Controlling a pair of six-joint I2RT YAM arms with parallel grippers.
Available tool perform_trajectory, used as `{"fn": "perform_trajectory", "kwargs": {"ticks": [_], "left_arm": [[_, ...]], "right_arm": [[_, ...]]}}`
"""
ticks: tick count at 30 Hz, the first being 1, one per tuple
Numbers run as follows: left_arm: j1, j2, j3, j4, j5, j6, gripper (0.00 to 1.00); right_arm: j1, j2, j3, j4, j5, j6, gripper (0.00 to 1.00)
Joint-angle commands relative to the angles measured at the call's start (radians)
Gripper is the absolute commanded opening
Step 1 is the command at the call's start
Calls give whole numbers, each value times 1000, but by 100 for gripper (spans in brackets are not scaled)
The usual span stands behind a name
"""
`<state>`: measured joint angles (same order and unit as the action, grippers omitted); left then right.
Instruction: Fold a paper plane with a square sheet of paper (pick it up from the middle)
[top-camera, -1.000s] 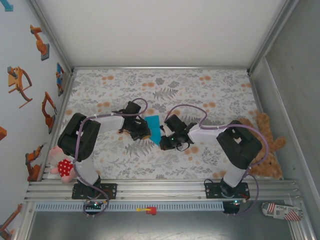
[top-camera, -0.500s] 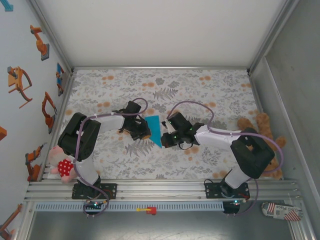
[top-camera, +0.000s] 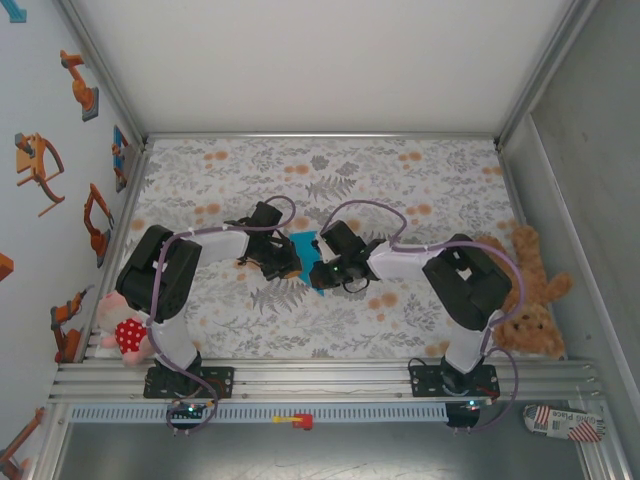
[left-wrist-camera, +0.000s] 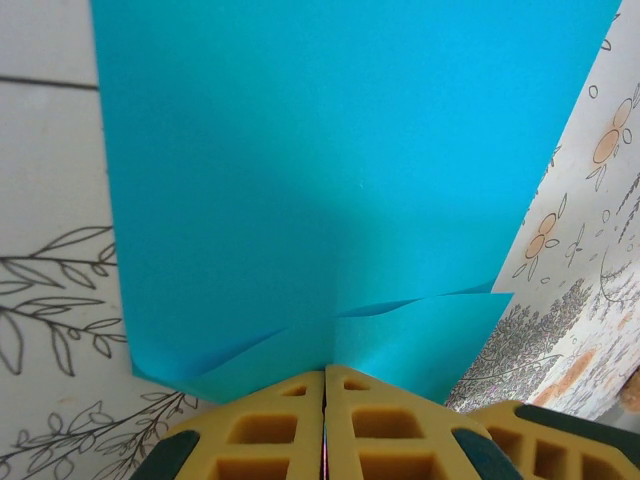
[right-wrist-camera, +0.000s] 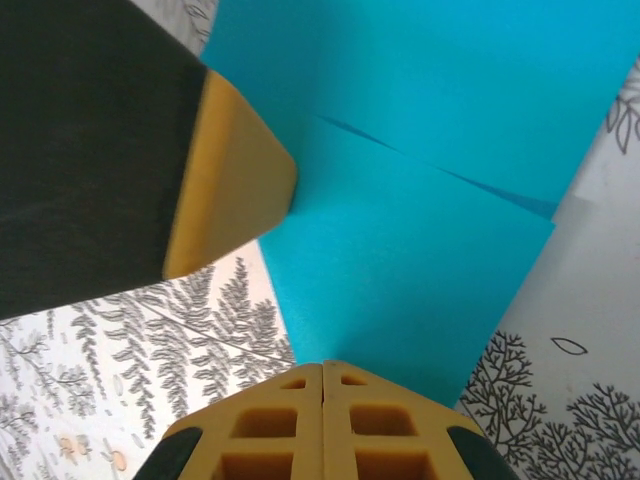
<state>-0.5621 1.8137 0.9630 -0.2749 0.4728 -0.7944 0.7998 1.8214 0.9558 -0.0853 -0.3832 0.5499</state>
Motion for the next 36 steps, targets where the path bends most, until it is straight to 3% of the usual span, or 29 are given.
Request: {"fn": "perform_trajectory", "kwargs": {"ticks": [1,8,21,31,36], "left_arm": [[14,24,-3,-34,-73,24,10],[38,12,-4,-12,-85,82,11],[182,14,-7,-10,-135,200,14],[161,-200,-31,76,-97,140,16],[76,-162,-40,178,-35,84,16]], "right_arm": [[-4,19,20,-47,20,8,0],[-5,44,-8,-146,79,4,0],[-4,74,1,-226,124,48,0],[-15,82,56,-181,123,75,0],[-34,104,95,-135,96,87,0]]}}
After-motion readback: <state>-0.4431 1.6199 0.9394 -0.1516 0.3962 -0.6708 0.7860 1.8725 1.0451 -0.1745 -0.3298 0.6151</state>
